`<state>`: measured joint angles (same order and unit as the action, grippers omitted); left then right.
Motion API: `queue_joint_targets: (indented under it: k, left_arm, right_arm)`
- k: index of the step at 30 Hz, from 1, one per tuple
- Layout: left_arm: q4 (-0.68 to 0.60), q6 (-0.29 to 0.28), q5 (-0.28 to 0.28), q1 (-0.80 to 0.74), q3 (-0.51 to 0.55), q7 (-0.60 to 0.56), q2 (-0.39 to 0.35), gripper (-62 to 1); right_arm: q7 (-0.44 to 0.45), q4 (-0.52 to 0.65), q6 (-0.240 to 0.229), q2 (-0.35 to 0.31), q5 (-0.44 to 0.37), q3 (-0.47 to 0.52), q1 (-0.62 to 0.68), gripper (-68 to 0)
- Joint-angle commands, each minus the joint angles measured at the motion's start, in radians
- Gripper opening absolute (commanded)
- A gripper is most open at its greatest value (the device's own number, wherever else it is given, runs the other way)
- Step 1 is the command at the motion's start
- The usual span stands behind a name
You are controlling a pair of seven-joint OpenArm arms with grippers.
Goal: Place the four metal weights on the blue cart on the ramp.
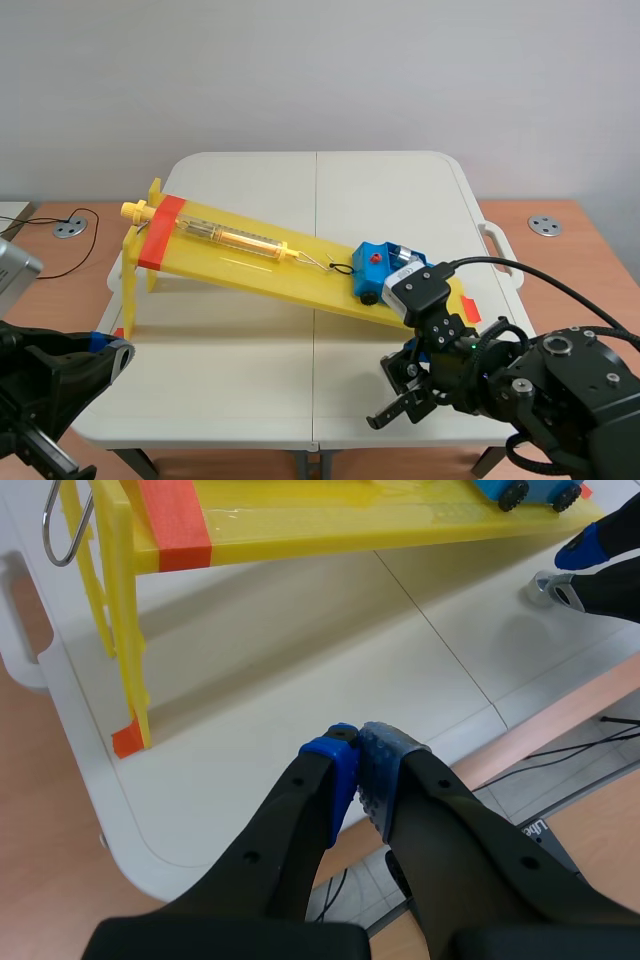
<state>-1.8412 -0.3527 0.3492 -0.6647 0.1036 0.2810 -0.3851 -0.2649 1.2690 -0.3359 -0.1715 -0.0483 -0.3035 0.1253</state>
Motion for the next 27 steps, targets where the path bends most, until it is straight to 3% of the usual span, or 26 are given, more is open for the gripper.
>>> queue_joint_targets:
  k: [1,6,18,23,27]
  left_arm:
    - [-0.063,-0.018,0.074,0.012,0.016,-0.097,0.005,-55.8]
    - [-0.063,-0.018,0.074,0.012,0.016,-0.097,0.005,-55.8]
    - [-0.063,-0.018,0.074,0.014,0.016,-0.097,0.005,-55.8]
    - [-0.063,-0.018,0.074,0.014,0.016,-0.097,0.005,-55.8]
    - [-0.063,-0.018,0.074,0.014,0.016,-0.097,0.005,-55.8]
  right_arm:
    - [0.146,0.014,0.029,0.017,-0.007,-0.006,-0.097,-48.0]
    - [0.153,-0.020,0.022,0.019,-0.007,-0.005,-0.113,-48.4]
    - [0.113,-0.027,0.021,0.019,-0.007,-0.006,-0.114,-66.9]
    - [0.103,-0.019,0.017,0.008,-0.008,-0.005,-0.111,-66.9]
    - [0.087,0.060,0.014,-0.025,-0.047,-0.003,-0.077,-66.9]
